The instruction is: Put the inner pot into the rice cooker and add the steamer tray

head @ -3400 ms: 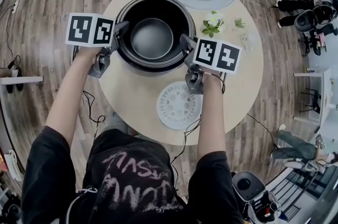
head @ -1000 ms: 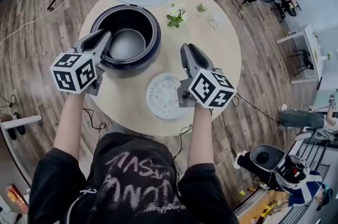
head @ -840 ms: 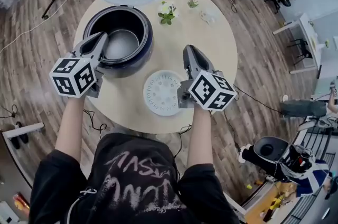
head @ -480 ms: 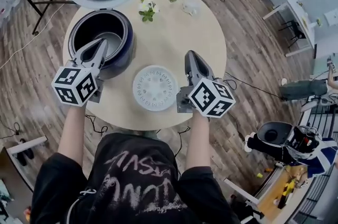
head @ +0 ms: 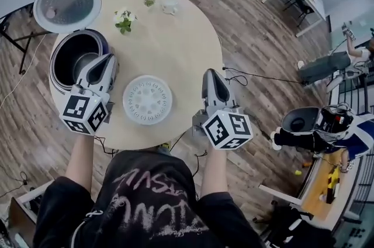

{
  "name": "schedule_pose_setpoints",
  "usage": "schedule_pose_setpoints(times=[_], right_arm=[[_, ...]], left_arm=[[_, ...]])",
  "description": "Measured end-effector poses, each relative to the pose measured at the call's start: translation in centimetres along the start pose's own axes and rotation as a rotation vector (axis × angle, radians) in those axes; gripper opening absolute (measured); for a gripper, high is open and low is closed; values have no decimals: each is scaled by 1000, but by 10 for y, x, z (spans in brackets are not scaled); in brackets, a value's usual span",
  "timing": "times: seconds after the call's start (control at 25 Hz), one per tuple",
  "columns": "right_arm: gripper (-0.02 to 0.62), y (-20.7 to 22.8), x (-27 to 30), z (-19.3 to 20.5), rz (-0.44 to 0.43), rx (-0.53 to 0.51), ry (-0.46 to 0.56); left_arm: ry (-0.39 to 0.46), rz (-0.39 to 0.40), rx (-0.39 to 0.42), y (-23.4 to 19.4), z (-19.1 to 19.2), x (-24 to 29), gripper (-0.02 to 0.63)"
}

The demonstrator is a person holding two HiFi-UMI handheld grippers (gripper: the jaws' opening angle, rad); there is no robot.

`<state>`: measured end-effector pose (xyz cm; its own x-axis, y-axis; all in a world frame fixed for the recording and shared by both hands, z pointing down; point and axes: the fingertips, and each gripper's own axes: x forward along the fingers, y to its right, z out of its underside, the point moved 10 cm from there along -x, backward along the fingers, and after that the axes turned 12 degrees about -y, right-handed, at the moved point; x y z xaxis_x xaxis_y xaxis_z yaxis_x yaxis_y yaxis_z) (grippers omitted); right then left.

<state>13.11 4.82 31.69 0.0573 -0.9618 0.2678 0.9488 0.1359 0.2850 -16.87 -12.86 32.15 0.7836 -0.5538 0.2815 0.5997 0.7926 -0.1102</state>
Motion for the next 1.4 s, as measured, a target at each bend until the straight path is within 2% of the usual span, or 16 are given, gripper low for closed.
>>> schedule_pose_setpoints(times=[0.2,0.4,0.52,0.64,0.76,1.16,1.4], right_arm=[[12,10,-23,5,38,-14,21],[63,14,-35,4,47,-47,34],[118,14,-39,3,44,-50,43],[176,15,-38,3,40,-50,40],[222,15,-36,3,35,-43,38],[258,15,-27,7,19,-53,13],[262,11,-13,7,-26,-69,-16]], left_arm=[[7,30,45,20,-3,12,11],[21,41,61,33,-7,13,15],[25,33,58,34,-7,9,60],[30,35,44,31,-6,7,141],[39,29,35,26,-6,4,194],[24,0,29,20,1,-1,231],[22,-17,18,21,3,-3,241]])
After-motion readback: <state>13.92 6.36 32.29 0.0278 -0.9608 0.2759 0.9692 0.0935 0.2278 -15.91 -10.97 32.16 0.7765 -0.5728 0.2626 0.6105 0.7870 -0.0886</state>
